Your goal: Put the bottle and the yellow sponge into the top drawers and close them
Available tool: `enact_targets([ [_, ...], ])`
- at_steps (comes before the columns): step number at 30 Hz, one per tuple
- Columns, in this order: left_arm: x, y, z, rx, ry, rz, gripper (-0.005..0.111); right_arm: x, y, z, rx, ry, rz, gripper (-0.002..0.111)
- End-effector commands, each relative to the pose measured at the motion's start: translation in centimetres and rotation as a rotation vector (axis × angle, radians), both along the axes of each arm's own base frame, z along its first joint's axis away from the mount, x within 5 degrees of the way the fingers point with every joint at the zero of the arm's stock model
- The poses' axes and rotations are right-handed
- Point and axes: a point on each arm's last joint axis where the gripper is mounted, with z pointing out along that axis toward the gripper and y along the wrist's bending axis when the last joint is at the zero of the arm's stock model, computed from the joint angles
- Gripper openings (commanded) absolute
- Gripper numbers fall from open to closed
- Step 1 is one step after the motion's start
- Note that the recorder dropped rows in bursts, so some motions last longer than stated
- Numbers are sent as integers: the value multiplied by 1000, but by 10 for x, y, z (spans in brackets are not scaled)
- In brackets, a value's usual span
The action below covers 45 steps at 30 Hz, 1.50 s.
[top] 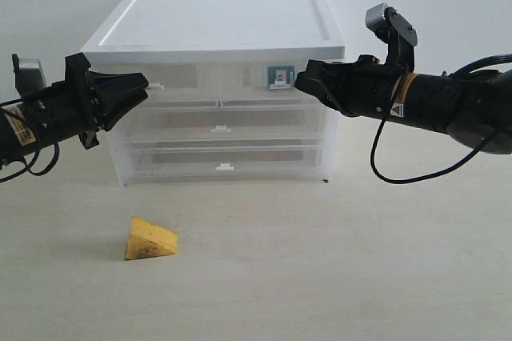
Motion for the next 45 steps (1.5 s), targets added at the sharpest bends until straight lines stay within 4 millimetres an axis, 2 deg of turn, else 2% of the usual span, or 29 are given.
enact_targets([
  [1,3,-1,5,-36,-9,17,25,1,0,2,-6,-10,-4,0],
  [4,2,-9,3,-12,5,6,29,1,0,2,-6,-10,-4,0],
  [9,6,-8,3,12,13,25,50,1,0,2,-6,-10,-4,0],
  [12,6,-8,3,13,14,26,51,1,0,2,-4,-9,-5,0],
  [14,6,-7,3,11,14,29,47,1,0,2,-4,-9,-5,0],
  [19,7,-6,4,27,-19,48,13,1,0,2,-4,-9,-5,0],
  [21,7,-6,4,36,-29,48,4,1,0,2,-4,-9,-5,0],
  [29,4,-8,2,49,-42,20,4,1,0,2,-4,-9,-5,0],
  [42,-19,-11,-15,23,23,-14,4,1,0,2,-4,-10,-6,0],
  [45,-26,-11,-13,37,16,-20,4,1,0,2,-4,-10,-6,0],
])
